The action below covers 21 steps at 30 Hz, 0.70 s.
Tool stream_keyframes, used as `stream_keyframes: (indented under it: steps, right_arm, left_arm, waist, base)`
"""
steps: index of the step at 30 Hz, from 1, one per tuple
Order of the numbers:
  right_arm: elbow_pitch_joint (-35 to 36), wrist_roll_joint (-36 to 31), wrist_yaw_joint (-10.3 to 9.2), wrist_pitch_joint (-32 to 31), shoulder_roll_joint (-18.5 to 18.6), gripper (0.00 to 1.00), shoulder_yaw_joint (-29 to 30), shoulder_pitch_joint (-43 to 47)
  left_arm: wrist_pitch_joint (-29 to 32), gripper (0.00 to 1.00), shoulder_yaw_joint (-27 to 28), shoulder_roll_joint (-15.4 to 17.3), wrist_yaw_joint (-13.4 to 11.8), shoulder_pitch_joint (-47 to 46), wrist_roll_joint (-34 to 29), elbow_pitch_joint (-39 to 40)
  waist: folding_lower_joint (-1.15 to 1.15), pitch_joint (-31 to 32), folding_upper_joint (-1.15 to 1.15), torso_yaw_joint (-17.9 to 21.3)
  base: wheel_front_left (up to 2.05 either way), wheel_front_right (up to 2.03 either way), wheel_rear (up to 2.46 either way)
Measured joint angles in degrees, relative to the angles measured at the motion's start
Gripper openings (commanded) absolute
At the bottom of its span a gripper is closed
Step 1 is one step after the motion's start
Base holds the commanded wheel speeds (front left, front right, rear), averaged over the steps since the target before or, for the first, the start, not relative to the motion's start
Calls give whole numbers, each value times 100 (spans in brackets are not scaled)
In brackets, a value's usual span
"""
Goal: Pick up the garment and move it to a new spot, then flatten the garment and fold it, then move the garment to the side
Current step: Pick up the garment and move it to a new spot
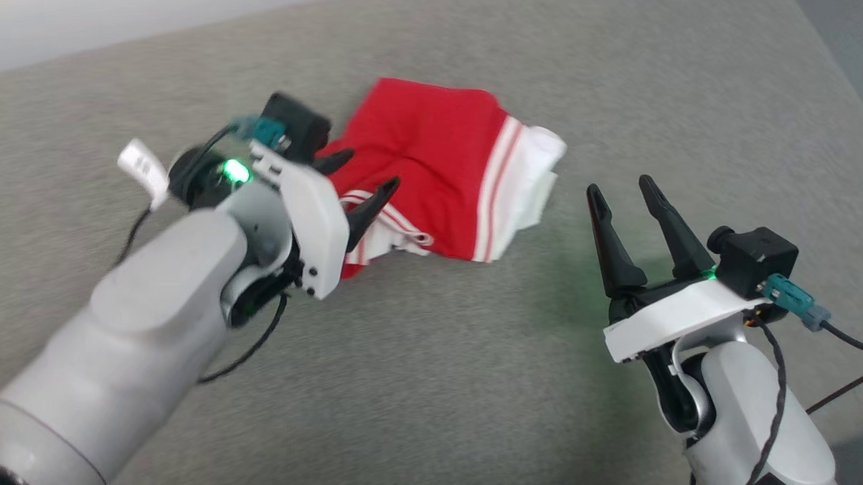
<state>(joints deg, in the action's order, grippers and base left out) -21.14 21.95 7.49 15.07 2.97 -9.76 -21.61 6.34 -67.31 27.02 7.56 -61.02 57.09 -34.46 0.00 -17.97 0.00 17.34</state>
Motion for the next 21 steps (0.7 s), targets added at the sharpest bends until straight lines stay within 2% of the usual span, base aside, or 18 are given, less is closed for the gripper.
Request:
stream_keyframes:
  steps: [6, 8, 10, 14, 18, 21]
  right_arm:
    - [-157, -281, 0, 0, 140, 100, 165, 143]
    - [-175, -296, 0, 0, 186, 100, 178, 174]
    - [-249, -321, 0, 0, 313, 100, 240, 285]
    - [-298, -315, 0, 0, 435, 100, 355, 533]
    - [-313, -310, 0, 0, 561, 100, 563, 832]
    - [-318, -310, 0, 0, 665, 100, 669, 995]
  left_arm:
    - [-1037, 100, 264, -67, -126, 890, 311, -275]
    - [-1190, 100, 299, -81, -158, 1059, 350, -369]
    - [-1705, 100, 479, -126, -250, 1494, 494, -623]
    - [-2072, 100, 901, -144, -297, 2076, 800, -878]
    - [-2126, 100, 1882, -93, -393, 2738, 584, -790]
    - [-2129, 100, 2599, -21, -447, 3304, 38, -478]
  waist:
    - [0, 334, 0, -571]
    - [0, 390, 0, -660]
    - [0, 566, 0, -908]
    - [0, 821, 0, -1183]
    - [0, 1092, 0, -1486]
    - [0, 1260, 0, -1604]
  base:
    - [0, 0, 0]
    - [0, 0, 0]
    - [0, 0, 0]
    - [0, 0, 0]
    - [0, 0, 0]
    - [0, 0, 0]
